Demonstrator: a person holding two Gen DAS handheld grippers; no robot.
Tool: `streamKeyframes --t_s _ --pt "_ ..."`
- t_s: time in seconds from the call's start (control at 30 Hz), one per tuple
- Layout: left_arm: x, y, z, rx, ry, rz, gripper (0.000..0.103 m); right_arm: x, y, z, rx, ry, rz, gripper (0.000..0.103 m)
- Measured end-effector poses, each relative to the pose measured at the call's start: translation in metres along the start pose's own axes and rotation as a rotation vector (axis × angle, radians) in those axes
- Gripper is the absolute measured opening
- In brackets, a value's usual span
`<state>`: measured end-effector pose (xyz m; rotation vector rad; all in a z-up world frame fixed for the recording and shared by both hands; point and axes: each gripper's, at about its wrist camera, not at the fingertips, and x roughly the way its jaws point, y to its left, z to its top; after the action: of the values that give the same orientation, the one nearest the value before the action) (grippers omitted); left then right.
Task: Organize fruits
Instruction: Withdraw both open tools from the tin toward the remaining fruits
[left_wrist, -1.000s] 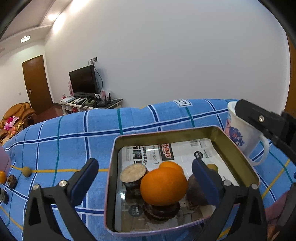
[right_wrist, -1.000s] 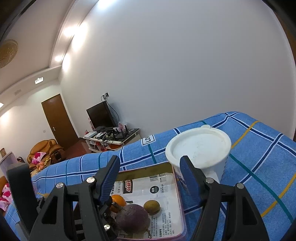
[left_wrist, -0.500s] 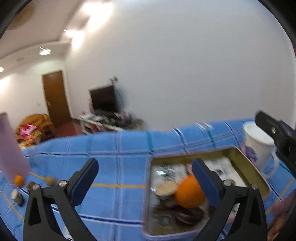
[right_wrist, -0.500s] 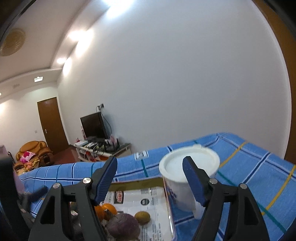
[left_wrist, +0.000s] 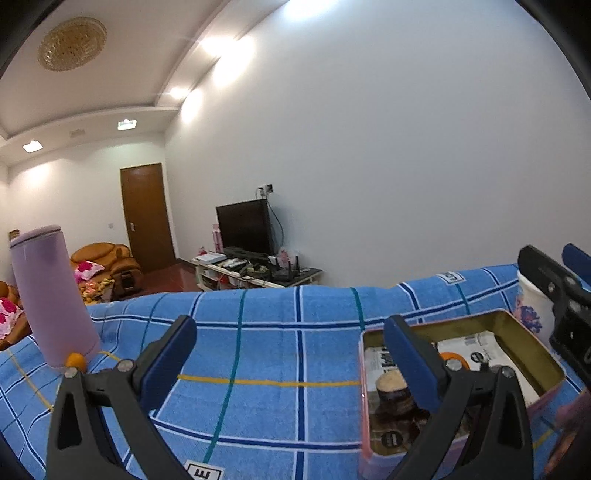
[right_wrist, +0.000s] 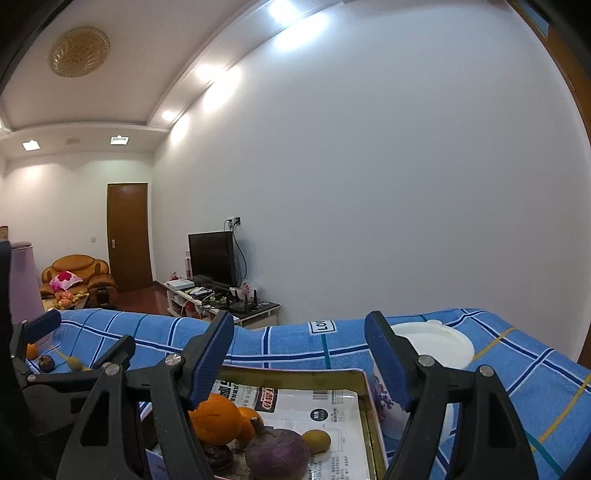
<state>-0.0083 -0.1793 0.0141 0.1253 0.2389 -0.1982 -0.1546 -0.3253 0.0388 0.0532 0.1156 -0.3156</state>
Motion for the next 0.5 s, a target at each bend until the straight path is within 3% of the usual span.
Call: streamKeyframes --t_s 0.33,0.5 --pt "-0.002 0.016 -0.006 -0.063 0.066 0.001 0.103 -0.002 -0.016 -0.003 0.115 0.036 -0.014 0.075" --pt "-0.008 0.023 -0.010 -0.045 0.084 -0.002 0.103 -0.006 -0.016 -0.005 0.132 0.036 -0.022 0.075"
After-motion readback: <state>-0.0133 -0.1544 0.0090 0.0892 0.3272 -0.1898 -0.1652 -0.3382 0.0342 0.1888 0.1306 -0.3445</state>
